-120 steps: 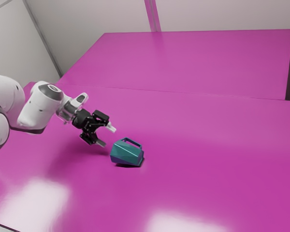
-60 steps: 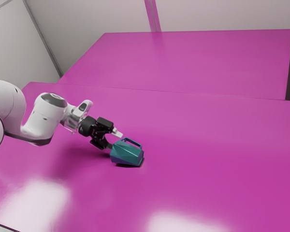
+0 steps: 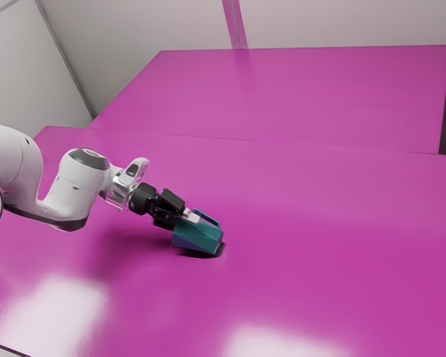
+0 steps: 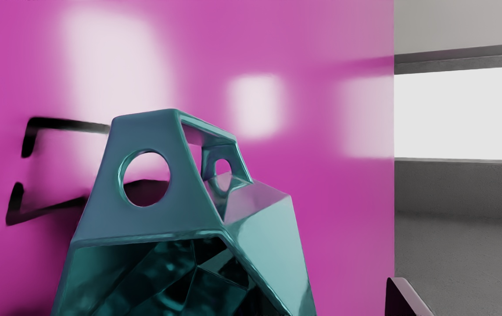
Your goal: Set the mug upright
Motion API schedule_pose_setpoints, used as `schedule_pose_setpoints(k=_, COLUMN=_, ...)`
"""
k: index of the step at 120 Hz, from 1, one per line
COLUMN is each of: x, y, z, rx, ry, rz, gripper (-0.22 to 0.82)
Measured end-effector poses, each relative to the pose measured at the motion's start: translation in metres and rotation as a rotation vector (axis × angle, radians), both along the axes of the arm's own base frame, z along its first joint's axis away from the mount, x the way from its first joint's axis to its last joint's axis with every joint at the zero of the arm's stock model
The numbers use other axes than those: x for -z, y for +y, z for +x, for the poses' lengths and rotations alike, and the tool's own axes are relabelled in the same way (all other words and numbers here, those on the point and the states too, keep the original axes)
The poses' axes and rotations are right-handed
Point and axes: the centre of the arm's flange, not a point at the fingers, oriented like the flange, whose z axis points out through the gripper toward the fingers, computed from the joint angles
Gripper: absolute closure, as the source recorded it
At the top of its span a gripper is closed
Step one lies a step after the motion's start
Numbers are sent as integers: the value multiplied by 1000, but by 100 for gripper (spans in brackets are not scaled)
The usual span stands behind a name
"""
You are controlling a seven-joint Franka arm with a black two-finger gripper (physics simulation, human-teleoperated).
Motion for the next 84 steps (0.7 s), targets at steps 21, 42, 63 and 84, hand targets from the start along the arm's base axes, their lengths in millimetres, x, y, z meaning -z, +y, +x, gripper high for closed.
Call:
schedule_pose_setpoints(k=21, x=0, y=0, z=0, rx=2, ry=-10, rz=1, gripper=68)
schedule_pose_setpoints(k=42, x=-7, y=-6, z=2, rx=15, ry=-27, rz=1, gripper=75)
schedule_pose_setpoints(k=63, x=-45, y=-27, z=10, rx=66, ry=-108, rz=32, gripper=77)
schedule_pose_setpoints(k=84, x=-107, y=-8, z=45, rx=235, ry=-254, rz=376, gripper=78)
